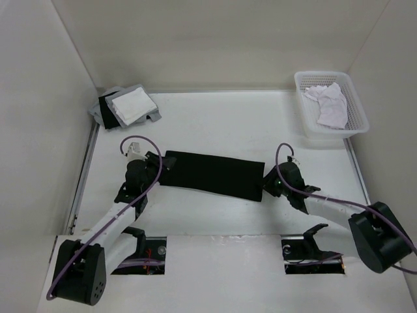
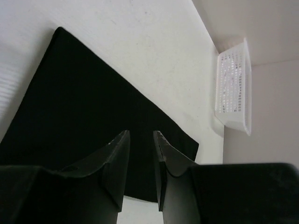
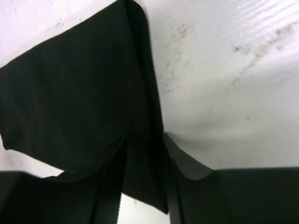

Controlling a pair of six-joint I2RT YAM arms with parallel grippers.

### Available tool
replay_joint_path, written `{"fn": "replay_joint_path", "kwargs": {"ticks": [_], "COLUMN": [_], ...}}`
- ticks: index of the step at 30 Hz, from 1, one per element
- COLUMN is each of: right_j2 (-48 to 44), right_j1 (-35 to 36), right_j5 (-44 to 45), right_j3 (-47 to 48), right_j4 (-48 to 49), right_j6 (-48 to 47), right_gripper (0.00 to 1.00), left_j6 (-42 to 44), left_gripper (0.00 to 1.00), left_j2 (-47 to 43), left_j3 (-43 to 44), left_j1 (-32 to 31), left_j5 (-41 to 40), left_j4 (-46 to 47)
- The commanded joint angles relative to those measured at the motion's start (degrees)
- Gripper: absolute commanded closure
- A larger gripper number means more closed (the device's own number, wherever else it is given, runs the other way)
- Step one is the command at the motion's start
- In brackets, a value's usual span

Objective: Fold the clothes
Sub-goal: Fold the tank top

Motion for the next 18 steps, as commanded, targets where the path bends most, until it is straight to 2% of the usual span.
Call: {"fn": "replay_joint_path", "kwargs": {"ticks": [1, 3, 5, 8, 9, 10, 13, 15, 18], "right_j2": [5.2, 7.6, 6.1, -2.7, -14.1, -14.2, -23.2, -25.1, -22.6], "right_j1": [-0.4, -0.7, -0.7, -0.4, -0.4, -0.4, -0.4, -0.4, 2.1], "right_j5": [-3.5, -3.5, -1.1, 4.7, 10.8, 10.9, 14.3, 16.1, 19.8], "right_j3": [2.3, 2.9, 2.4, 2.1, 3.7, 3.8, 8.3, 13.4, 22.0], "right_j4": [8.6, 9.7, 9.2, 0.8, -12.7, -12.9, -24.4, -29.7, -35.1], "right_j6": [1.6, 2.8, 3.8, 3.5, 0.7, 0.7, -2.6, -5.0, -7.9], "right_gripper": [0.68, 0.9, 0.99, 1.0, 1.0, 1.0, 1.0, 1.0, 1.0], "left_j6": [1.6, 1.4, 1.4, 1.1, 0.8, 0.8, 0.4, 0.2, 0.1], "left_gripper": [0.75, 0.76, 0.76, 0.76, 0.76, 0.76, 0.76, 0.76, 0.76], "left_j2": [2.0, 3.0, 3.7, 4.7, 6.2, 6.3, 7.9, 8.6, 9.1], "left_j3": [2.5, 2.3, 2.1, 2.5, 3.5, 3.6, 4.9, 5.7, 6.3], "left_j1": [-1.8, -3.1, -4.2, -6.5, -9.4, -9.9, -13.5, -15.8, -18.7], "left_j5": [-2.7, -2.7, -2.7, -3.1, -3.7, -3.7, -3.9, -4.1, -5.0], "left_j4": [6.6, 8.0, 8.9, 9.6, 10.7, 10.8, 11.9, 12.1, 12.5]}}
